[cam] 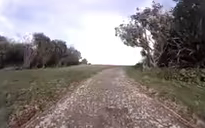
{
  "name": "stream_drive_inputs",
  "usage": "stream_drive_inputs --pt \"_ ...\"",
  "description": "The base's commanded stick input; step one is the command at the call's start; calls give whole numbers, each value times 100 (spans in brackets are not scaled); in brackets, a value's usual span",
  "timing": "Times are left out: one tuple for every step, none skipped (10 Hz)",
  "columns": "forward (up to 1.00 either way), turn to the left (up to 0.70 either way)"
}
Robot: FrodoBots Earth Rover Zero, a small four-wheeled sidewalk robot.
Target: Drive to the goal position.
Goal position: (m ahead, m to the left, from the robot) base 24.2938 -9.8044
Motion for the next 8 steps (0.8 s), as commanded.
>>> stream_drive_inputs --pt "85 -26" --pt "85 -5" --pt "85 0" --pt "85 0" --pt "85 0" --pt "85 0" --pt "85 0" --pt "85 0"
